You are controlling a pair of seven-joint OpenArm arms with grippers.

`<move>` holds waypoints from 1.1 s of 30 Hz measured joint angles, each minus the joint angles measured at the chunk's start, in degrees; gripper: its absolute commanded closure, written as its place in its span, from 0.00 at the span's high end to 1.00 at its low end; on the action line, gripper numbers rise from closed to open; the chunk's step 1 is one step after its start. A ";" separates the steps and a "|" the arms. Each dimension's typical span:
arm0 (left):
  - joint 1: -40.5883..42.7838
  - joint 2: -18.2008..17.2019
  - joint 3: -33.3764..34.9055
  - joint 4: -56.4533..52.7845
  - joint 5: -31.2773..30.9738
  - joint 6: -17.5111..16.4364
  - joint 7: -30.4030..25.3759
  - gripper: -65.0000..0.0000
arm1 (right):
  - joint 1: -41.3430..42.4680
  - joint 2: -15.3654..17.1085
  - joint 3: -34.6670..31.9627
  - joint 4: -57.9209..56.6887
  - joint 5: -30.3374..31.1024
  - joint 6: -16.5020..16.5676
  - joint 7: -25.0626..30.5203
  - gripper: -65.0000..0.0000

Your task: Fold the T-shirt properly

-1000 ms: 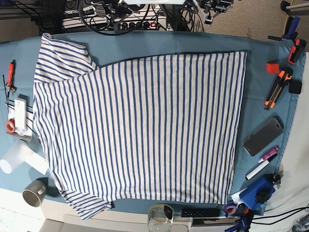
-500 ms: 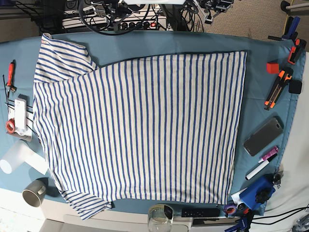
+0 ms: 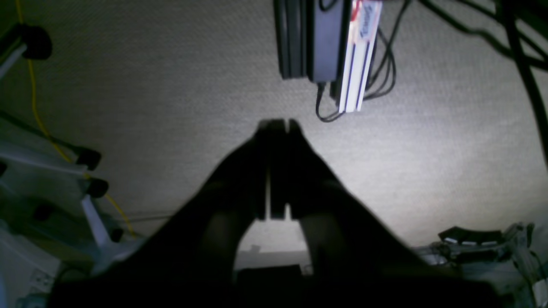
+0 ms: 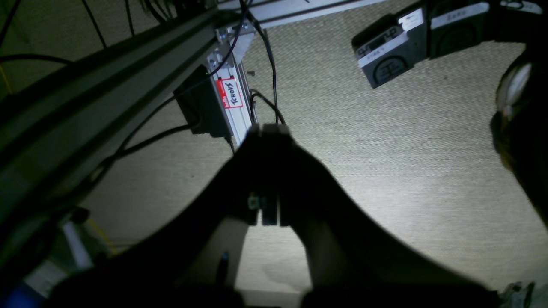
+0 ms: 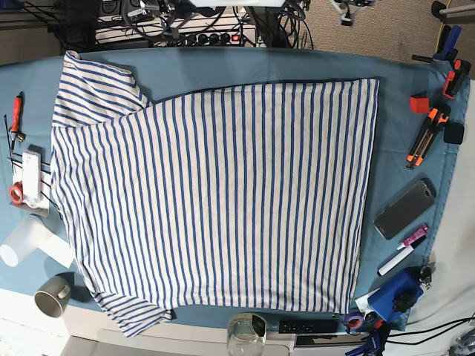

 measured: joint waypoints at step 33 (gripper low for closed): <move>31.12 -3.21 -16.57 53.18 -0.55 2.49 0.70 0.00 | -39.76 5.73 -0.11 63.47 4.87 2.10 -1.68 0.00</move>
